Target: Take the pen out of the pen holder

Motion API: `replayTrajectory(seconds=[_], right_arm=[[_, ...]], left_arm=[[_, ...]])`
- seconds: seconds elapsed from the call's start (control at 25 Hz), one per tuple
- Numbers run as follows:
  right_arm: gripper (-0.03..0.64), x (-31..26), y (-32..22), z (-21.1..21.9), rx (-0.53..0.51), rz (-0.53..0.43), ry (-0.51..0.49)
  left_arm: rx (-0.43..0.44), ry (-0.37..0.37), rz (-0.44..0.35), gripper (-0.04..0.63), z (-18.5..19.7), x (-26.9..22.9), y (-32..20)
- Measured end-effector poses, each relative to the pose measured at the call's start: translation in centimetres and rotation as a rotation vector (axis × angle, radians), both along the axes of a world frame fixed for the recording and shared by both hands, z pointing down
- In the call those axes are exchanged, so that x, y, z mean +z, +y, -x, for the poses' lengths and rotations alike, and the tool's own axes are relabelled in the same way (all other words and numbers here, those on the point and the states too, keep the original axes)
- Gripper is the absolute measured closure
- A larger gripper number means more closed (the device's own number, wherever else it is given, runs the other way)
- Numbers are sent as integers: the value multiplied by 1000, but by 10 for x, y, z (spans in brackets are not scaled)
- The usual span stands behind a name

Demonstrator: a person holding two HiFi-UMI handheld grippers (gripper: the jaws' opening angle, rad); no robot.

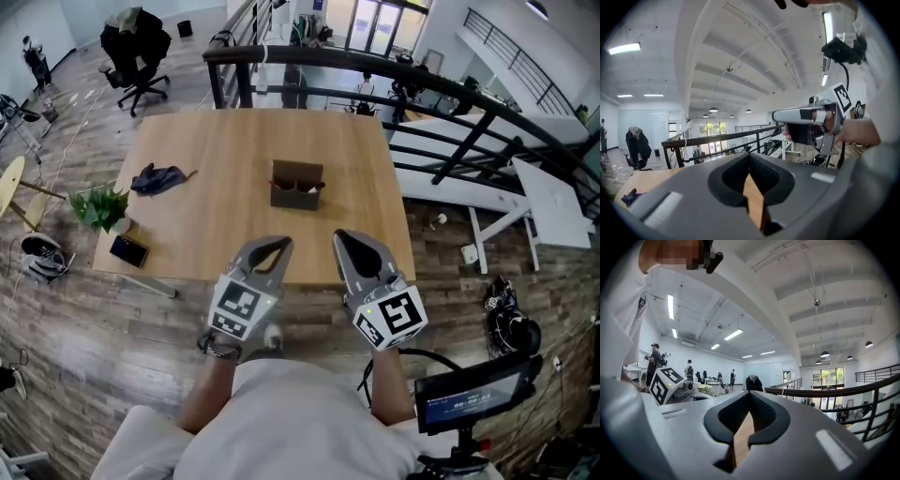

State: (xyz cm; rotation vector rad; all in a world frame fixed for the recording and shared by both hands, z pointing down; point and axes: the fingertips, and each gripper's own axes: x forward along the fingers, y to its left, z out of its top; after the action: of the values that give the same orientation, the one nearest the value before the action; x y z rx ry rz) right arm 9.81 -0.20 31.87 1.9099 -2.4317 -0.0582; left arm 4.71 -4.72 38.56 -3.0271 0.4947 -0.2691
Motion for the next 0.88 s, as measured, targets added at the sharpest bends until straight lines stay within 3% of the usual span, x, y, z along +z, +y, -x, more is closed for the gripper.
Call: replayTrajectory(seconds=[0.36, 0.88], right_arm=[[626, 1, -55, 4, -12, 25, -101], [615, 25, -99, 8, 9, 121, -64]], left_arm=[[13, 6, -4, 595, 5, 0, -49], [12, 2, 29, 595, 12, 15, -92]])
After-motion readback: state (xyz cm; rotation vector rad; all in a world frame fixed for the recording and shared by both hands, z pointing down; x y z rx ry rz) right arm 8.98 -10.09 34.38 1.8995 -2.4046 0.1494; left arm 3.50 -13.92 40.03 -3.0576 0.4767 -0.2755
